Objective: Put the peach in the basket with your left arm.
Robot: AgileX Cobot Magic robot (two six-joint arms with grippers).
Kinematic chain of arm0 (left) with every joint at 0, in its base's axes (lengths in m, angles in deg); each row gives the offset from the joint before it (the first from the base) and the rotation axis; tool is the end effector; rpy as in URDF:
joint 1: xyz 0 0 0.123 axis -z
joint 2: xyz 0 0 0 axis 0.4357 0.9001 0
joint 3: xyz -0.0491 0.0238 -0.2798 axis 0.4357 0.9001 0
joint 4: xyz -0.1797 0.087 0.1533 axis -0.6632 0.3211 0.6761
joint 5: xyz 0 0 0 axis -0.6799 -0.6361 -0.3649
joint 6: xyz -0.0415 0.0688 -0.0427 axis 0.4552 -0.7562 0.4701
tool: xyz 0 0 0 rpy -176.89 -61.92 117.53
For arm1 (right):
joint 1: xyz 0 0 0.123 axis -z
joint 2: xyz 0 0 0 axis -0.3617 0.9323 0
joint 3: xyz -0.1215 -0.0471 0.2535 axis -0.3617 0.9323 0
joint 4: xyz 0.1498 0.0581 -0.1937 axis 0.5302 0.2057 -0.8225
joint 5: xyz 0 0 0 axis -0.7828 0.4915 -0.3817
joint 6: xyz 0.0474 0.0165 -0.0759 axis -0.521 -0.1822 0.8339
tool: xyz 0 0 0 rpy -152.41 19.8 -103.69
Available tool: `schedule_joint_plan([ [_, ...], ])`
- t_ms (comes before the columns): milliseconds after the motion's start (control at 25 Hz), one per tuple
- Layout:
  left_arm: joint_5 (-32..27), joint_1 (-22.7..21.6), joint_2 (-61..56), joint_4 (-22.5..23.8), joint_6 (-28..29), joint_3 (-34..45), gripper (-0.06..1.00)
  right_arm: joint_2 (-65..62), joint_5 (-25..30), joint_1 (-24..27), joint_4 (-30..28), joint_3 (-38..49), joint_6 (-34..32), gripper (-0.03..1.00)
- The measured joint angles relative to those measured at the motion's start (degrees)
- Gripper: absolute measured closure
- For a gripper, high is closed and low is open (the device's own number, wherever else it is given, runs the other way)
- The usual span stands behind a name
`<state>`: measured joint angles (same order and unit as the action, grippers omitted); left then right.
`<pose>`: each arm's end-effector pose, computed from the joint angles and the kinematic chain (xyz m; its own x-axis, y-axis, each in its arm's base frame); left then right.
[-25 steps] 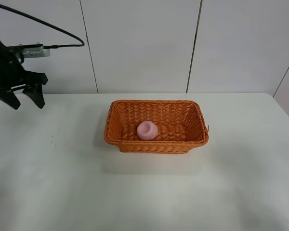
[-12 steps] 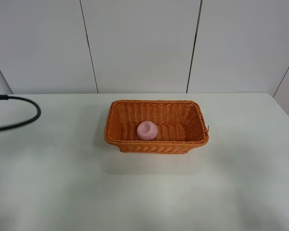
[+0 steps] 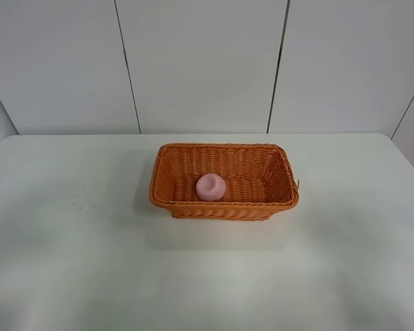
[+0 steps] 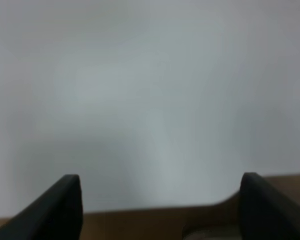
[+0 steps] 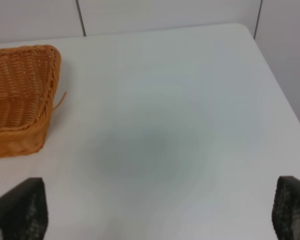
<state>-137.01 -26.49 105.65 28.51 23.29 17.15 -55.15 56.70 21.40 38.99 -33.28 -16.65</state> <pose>0.0461 -0.0011 0.2709 -0.7122 0.0301 -0.7014 0.0284 0.9995 0.0141 -0.0022 -0.0043 0.2775 -0.4171 0.1164 -0.9014 0.0946 0.9919 0.0843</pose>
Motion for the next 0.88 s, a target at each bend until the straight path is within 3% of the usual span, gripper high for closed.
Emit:
schedule_joint_plan([
  [440,-0.16,0.0,-18.71,0.0,-0.04,0.28,0.19,0.0,0.0,0.0,0.0,0.0,0.0,0.27],
  [880,-0.21,0.0,-19.31,1.17,1.35,0.28,0.19,0.0,0.0,0.0,0.0,0.0,0.0,0.27],
])
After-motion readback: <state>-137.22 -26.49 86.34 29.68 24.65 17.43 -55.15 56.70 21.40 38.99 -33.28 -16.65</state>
